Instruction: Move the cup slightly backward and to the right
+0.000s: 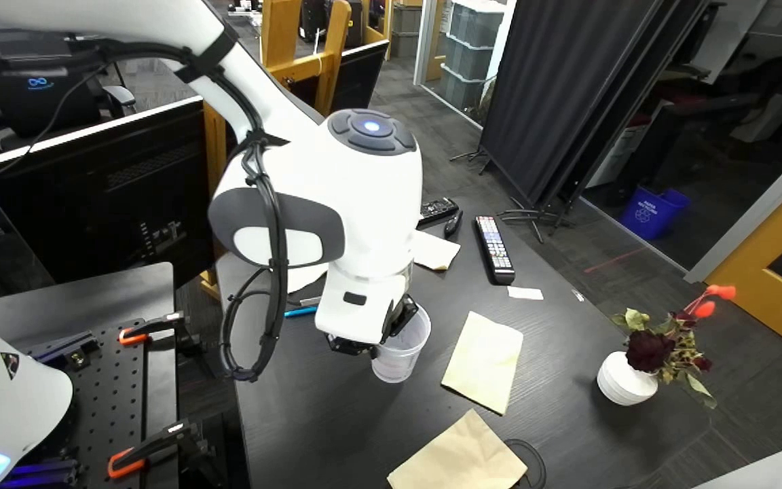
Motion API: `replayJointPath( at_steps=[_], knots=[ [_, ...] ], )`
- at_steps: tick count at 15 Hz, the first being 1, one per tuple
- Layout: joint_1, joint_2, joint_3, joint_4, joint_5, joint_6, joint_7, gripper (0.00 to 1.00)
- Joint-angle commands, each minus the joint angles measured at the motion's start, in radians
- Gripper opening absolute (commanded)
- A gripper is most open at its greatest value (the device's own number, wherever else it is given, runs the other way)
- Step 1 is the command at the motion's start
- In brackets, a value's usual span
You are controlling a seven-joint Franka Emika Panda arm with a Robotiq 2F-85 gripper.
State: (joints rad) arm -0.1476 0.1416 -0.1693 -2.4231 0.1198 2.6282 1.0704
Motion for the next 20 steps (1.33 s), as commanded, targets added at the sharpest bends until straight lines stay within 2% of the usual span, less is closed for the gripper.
replayJointPath(
  at_steps=[1,12,19,20],
  knots=[
    [0.024,0.049,-0.022,0.077,-0.031,-0.082,0.059,0.01],
    [0.052,0.136,-0.031,0.217,-0.055,-0.217,0.120,0.01],
    [0.059,0.162,-0.031,0.265,-0.053,-0.271,0.119,0.01],
    [0.059,0.164,-0.031,0.269,-0.053,-0.275,0.118,0.08]
  ],
)
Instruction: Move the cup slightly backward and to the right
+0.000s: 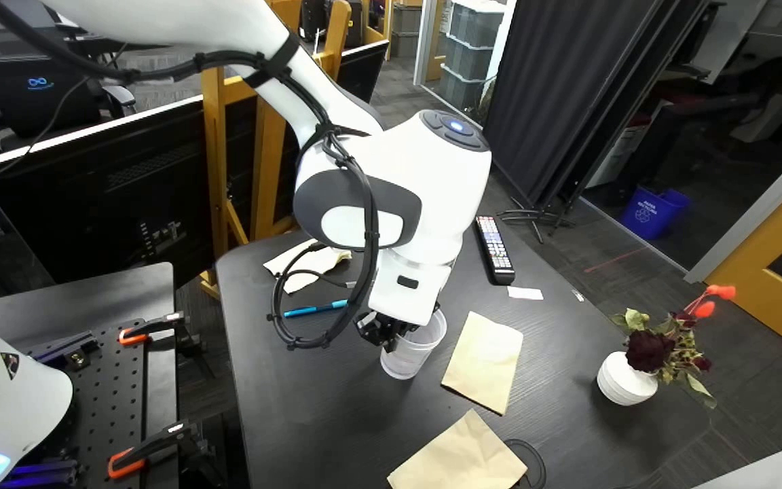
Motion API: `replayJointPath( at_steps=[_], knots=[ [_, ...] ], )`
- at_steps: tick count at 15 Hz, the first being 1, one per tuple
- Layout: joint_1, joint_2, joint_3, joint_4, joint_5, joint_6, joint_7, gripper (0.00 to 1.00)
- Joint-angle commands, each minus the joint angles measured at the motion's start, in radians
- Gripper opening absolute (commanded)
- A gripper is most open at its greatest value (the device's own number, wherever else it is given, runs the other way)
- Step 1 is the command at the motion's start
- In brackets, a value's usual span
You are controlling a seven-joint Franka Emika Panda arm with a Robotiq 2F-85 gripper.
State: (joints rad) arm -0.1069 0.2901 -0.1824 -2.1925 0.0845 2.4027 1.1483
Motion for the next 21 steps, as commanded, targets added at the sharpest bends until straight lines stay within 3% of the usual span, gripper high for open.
replayJointPath(
  at_steps=[1,4,12,21],
  knots=[
    [0.019,0.016,-0.019,0.039,-0.019,-0.051,0.042,0.30],
    [0.020,0.016,-0.022,0.038,-0.020,-0.049,0.045,0.40],
    [0.019,-0.132,-0.035,-0.039,-0.040,-0.109,0.051,0.99],
    [-0.024,-0.458,-0.003,-0.138,-0.022,-0.343,0.002,1.00]
  ],
)
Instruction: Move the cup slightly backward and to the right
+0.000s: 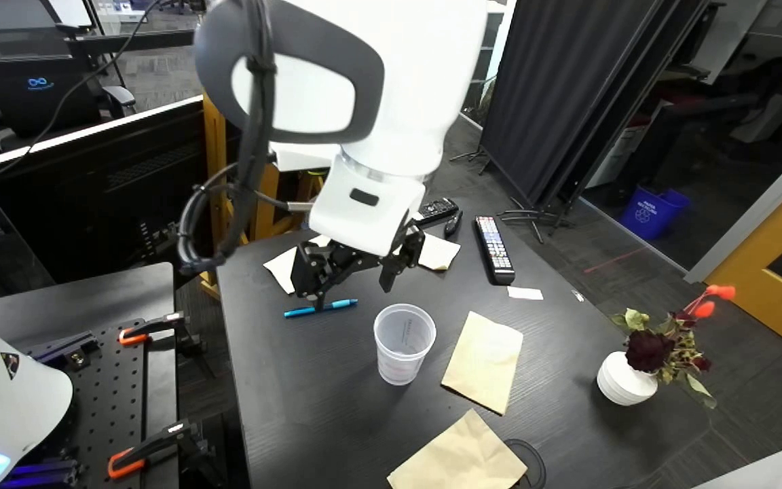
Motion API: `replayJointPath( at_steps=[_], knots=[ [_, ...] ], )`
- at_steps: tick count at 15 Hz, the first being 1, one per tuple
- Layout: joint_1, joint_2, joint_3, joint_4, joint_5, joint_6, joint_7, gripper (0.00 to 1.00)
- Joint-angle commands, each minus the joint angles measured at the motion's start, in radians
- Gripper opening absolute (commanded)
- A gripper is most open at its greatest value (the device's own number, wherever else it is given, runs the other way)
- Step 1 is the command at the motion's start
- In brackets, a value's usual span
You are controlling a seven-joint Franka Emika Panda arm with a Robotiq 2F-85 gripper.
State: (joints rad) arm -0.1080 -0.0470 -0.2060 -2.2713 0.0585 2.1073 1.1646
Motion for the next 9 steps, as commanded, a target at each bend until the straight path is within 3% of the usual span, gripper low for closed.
replayJointPath(
  at_steps=[1,6,9],
  knots=[
    [-0.027,-0.145,0.025,-0.065,0.005,-0.060,-0.016,1.00],
    [-0.037,-0.223,0.054,-0.096,0.004,-0.086,-0.021,1.00],
    [-0.044,-0.195,0.065,-0.079,0.007,-0.067,-0.007,1.00]
  ],
)
